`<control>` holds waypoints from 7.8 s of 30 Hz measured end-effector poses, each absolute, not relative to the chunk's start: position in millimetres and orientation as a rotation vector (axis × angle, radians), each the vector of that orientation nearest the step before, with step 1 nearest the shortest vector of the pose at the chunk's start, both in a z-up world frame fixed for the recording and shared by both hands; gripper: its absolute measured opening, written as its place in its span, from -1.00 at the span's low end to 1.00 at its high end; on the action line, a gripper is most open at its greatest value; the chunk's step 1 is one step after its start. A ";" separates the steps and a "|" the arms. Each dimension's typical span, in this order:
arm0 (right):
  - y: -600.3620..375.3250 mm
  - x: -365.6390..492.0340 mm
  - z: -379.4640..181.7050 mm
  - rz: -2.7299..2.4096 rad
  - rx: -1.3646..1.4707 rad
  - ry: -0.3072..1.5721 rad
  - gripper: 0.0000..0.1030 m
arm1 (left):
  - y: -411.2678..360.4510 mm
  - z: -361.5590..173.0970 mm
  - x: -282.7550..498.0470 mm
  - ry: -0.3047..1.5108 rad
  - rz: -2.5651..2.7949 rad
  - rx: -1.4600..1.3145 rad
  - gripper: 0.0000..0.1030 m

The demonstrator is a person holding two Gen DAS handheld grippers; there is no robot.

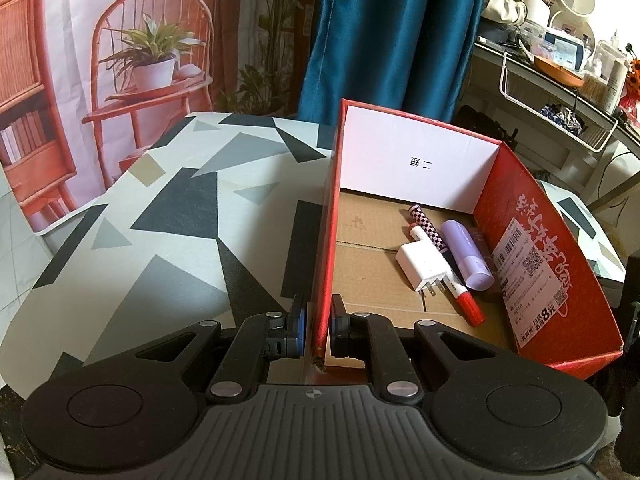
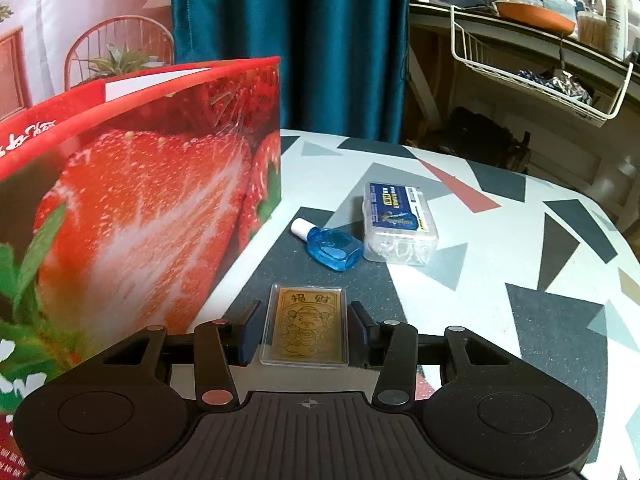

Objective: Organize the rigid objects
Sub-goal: 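Carry the gold card with the right tool into the red box and release, then move the right tool to the blue eye-drop bottle and grasp it, then carry the blue bottle with the right tool into the red box and release, then move the right tool to the clear floss-pick box and grasp it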

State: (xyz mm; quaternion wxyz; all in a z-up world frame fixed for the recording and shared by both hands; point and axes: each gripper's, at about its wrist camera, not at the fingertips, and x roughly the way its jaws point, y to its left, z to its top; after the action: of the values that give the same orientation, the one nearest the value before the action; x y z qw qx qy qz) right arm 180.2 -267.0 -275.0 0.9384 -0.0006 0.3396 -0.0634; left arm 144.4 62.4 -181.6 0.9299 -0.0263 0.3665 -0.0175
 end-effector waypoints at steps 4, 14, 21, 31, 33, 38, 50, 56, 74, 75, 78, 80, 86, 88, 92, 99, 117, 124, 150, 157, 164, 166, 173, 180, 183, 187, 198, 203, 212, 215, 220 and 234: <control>-267.2 177.1 -274.4 -0.123 0.010 0.689 -0.19 | 61.9 -181.4 143.7 0.750 -0.035 -0.053 -0.73; -273.4 149.7 -246.5 -0.135 0.034 0.592 -0.19 | 61.8 -182.2 143.1 0.749 -0.034 -0.058 -0.73; -273.2 152.9 -185.6 -0.090 0.008 0.441 -0.19 | 61.7 -182.4 143.3 0.749 -0.033 -0.058 -0.73; -230.0 203.0 -153.7 0.113 -0.146 0.458 -0.19 | 62.0 -182.5 143.4 0.752 -0.036 -0.059 -0.73; -220.0 211.1 -157.5 0.136 -0.167 0.484 -0.19 | 62.5 -182.7 143.8 0.752 -0.038 -0.061 -0.73; -205.0 216.1 -167.9 0.169 -0.174 0.521 -0.18 | 63.7 -183.2 145.6 0.750 -0.039 -0.058 -0.73; -212.3 203.2 -161.0 0.136 -0.139 0.458 0.42 | 63.2 -183.3 146.7 0.754 -0.036 -0.061 -0.73; -239.2 188.9 -153.4 0.023 -0.081 0.371 0.52 | 63.1 -183.3 146.7 0.754 -0.034 -0.062 -0.73; -284.9 200.9 -244.0 -0.079 -0.085 0.595 0.00 | 61.2 -183.5 146.7 0.752 -0.010 -0.035 -0.59; -283.2 205.4 -248.5 -0.071 -0.092 0.611 -0.01 | 61.1 -183.4 146.8 0.751 -0.009 -0.033 -0.59; -277.8 217.4 -254.7 -0.040 -0.125 0.637 -0.07 | 60.6 -183.0 146.7 0.752 -0.010 -0.029 -0.59; -274.3 224.9 -256.1 -0.018 -0.156 0.649 -0.09 | 60.6 -183.1 146.8 0.753 -0.010 -0.027 -0.59; -277.0 248.8 -263.0 0.002 -0.176 0.697 -0.18 | 59.9 -183.1 147.6 0.754 -0.014 -0.017 -0.59; -281.0 252.2 -267.3 -0.010 -0.159 0.710 -0.16 | 60.1 -183.2 147.9 0.755 -0.016 -0.016 -0.60; -288.9 250.6 -270.8 -0.030 -0.103 0.717 -0.27 | 59.9 -183.4 148.0 0.755 -0.015 -0.016 -0.61; -295.2 233.2 -271.8 -0.032 -0.036 0.732 -0.50 | 59.7 -184.3 148.4 0.754 -0.016 -0.020 -0.64; -267.3 152.2 -262.3 -0.032 -0.050 0.773 -0.30 | 60.6 -185.1 146.6 0.746 -0.020 -0.041 -0.64; -272.1 161.4 -264.7 -0.066 0.059 0.726 -0.25 | 60.6 -185.0 146.8 0.746 -0.019 -0.039 -0.64; -263.9 156.5 -256.4 -0.088 0.048 0.640 -0.47 | 61.2 -184.7 147.7 0.745 -0.022 -0.047 -0.64; -273.2 165.7 -199.6 -0.082 0.070 0.511 -0.47 | 62.3 -184.9 147.9 0.745 -0.022 -0.053 -0.63; -253.0 193.7 -146.7 0.007 -0.003 0.433 -0.47 | 61.8 -185.8 147.3 0.742 -0.020 -0.051 -0.63; -240.8 203.9 -144.7 0.054 -0.048 0.449 -0.47 | 61.7 -185.9 147.2 0.742 -0.020 -0.047 -0.63; -204.5 230.5 -159.6 0.140 -0.158 0.545 -0.47 | 60.6 -185.4 147.6 0.744 -0.017 -0.031 -0.62; -196.1 229.0 -170.1 0.172 -0.158 0.586 -0.39 | 60.6 -185.6 147.7 0.744 -0.017 -0.031 -0.62; -198.8 226.7 -169.7 0.177 -0.142 0.575 -0.33 | 60.6 -185.5 147.6 0.744 -0.017 -0.033 -0.62; -208.0 219.1 -164.0 0.166 -0.114 0.529 -0.16 | 60.4 -185.5 147.6 0.743 -0.017 -0.034 -0.62; -285.5 190.5 -163.3 -0.029 0.107 0.361 0.99 | 60.6 -186.1 148.2 0.745 -0.015 -0.048 -0.62; -320.0 191.8 -192.3 -0.137 0.140 0.420 0.99 | 59.6 -185.9 148.7 0.746 -0.014 -0.042 -0.62; -335.7 233.8 -245.7 -0.221 0.092 0.594 0.85 | 60.3 -185.8 148.8 0.750 -0.012 -0.034 -0.59; -332.8 250.6 -258.4 -0.258 0.077 0.642 0.67 | 60.5 -186.1 148.9 0.750 -0.011 -0.033 -0.59; -336.3 265.4 -264.5 -0.277 0.079 0.643 0.56 | 60.6 -186.4 148.4 0.749 -0.014 -0.027 -0.59; -337.6 268.6 -276.2 -0.273 0.031 0.704 0.01 | 58.9 -186.6 147.3 0.743 -0.004 -0.020 -0.59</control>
State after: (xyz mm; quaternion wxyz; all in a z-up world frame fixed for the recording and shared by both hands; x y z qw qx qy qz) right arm 268.6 -337.6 -276.2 0.9294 0.0152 0.3438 -0.1333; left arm 147.3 58.9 -186.6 0.9318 -0.0098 0.3629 -0.0018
